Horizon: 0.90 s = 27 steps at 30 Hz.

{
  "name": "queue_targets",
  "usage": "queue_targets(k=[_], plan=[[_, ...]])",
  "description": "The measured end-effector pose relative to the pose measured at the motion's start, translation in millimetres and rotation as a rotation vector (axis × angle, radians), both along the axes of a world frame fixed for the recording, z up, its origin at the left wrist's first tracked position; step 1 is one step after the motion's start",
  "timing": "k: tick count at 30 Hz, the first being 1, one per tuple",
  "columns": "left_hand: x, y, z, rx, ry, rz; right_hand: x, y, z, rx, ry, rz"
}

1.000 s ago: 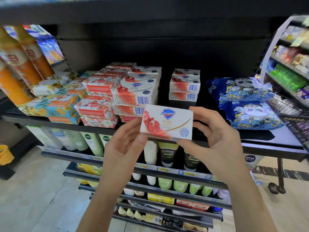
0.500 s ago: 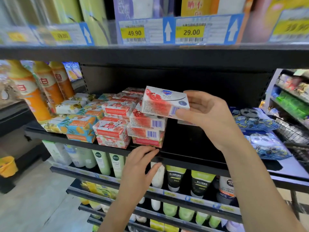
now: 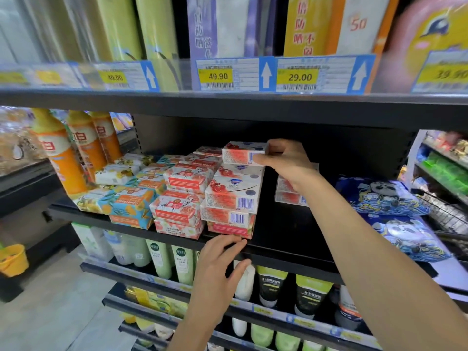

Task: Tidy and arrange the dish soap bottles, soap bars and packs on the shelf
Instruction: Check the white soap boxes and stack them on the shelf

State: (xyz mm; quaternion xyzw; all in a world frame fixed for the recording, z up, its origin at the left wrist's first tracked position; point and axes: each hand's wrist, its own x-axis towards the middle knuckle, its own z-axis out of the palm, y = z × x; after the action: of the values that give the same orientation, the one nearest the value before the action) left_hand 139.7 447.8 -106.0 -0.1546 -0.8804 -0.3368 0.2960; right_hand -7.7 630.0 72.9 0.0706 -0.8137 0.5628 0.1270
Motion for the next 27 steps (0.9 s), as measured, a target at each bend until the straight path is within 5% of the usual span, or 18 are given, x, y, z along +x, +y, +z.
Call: queue_targets(k=[13,21,27], plan=[[-0.3,3.2,-3.3,0.034,0.042,-0.016,23.1,63.6,-47.0,0.263,0.017,-0.247],[3.8,4.5,-1.0,0.027,0.005,-0.017,15.5,76.7,-74.0,0.152,-0.017,-0.278],[4.1,4.8,-0.7,0.024,0.008,-0.02,5.8,73.3,-89.1,0.27,0.037,-0.394]])
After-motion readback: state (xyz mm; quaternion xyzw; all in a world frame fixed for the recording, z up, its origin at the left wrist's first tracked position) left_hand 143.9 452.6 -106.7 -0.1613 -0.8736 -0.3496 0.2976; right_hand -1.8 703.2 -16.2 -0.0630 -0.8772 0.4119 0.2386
